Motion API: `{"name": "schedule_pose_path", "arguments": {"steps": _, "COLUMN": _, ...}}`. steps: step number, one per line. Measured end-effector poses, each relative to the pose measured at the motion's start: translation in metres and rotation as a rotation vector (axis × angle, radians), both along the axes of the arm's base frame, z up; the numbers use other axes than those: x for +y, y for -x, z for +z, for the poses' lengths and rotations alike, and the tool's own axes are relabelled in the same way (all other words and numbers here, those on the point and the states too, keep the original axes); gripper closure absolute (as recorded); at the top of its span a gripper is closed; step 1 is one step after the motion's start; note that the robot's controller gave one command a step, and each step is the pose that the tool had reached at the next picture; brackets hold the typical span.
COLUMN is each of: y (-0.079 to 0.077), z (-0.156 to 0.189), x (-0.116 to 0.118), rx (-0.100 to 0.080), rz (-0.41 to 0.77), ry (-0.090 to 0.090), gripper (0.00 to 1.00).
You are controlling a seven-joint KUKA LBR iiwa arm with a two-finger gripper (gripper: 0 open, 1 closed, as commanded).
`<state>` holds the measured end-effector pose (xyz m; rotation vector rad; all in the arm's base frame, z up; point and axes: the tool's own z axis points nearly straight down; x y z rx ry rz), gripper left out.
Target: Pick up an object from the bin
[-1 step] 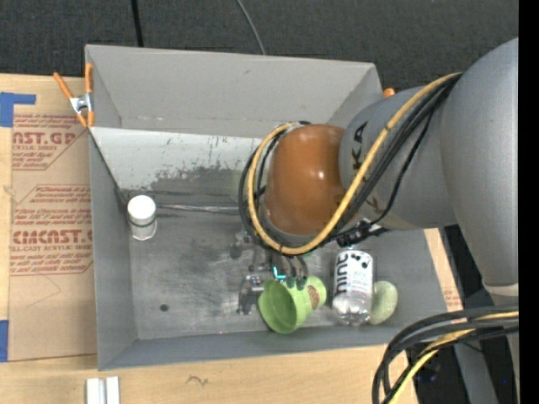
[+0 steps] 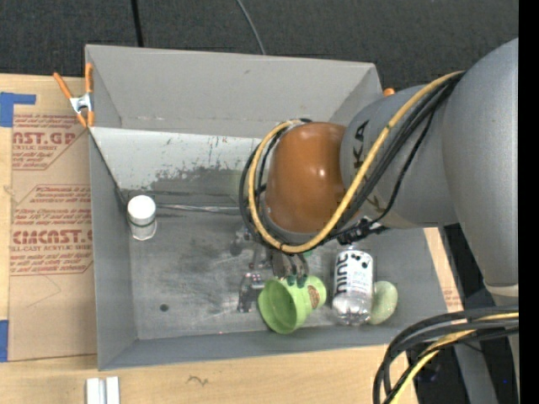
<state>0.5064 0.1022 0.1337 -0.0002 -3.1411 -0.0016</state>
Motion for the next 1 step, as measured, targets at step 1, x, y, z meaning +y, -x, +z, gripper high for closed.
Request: {"name": "schedule_pose_path", "arguments": {"steps": 1, "y": 0.0143, "z": -0.06, "x": 0.0088, "rx": -0.003, "rz": 0.031, "ry": 0.0, "gripper": 0.0}}
